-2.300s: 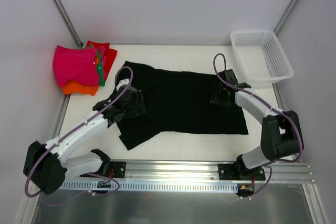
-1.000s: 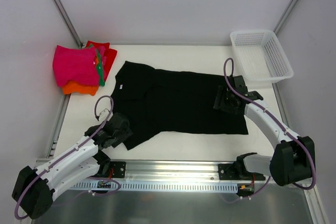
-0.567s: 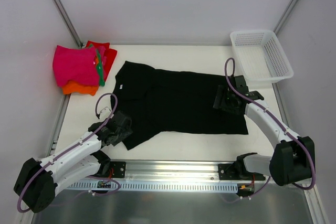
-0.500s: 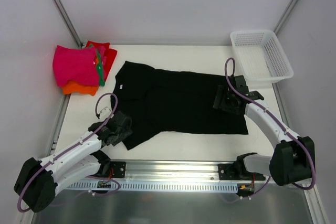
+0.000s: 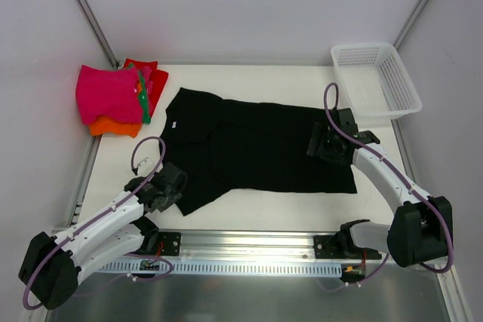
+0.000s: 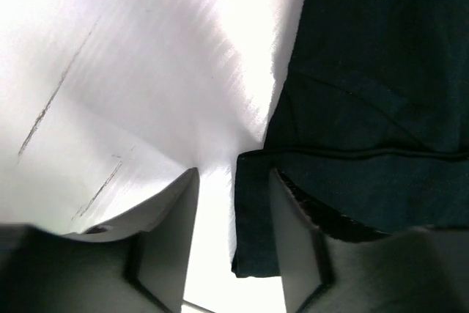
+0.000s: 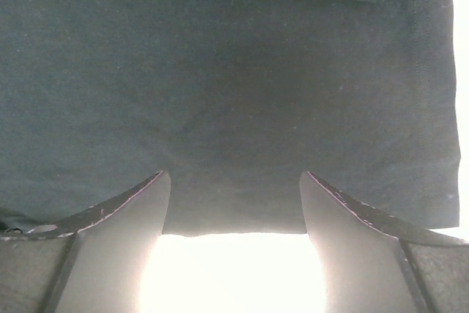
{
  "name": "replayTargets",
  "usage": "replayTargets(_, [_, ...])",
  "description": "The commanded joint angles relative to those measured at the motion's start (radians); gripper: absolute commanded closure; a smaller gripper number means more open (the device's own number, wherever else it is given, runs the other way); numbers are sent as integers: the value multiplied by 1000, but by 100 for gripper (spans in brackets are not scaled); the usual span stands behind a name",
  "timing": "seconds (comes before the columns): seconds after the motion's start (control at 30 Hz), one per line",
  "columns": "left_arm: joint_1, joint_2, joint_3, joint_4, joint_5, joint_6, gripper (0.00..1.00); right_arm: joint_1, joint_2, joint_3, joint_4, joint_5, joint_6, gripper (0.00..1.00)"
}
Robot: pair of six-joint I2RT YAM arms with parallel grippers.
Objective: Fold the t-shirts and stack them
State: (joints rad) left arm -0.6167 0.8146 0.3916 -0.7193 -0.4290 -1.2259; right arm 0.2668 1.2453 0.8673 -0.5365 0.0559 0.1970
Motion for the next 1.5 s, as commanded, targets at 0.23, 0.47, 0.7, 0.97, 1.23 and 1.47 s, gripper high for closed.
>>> replayTargets(0.23, [-9,-32,-43,-14,-27,-47,68,-9,-27,-11,-17,-21,-8,25])
replayTargets(0.47, [-9,-57,-65,15,-25,-52,46,-9,-44,-13,-19,-22,-10,24])
replayTargets(0.7, [-11,-26,-82,86,-16,-37,46,-9,-44,-16,-19,-24,-13,24])
replayTargets(0.97, [-9,-23,-85,104,-8,-27,66,-11,-41,-16,-19,-24,-11,24])
replayTargets(1.23, [-11,-9,-76,104,4,-20,100,-9,-47,-17,-19,-21,-10,24])
replayTargets(1.47, [-31,-5,-4,103,15,43,100,-11,-99,-21,-63,114,15,24])
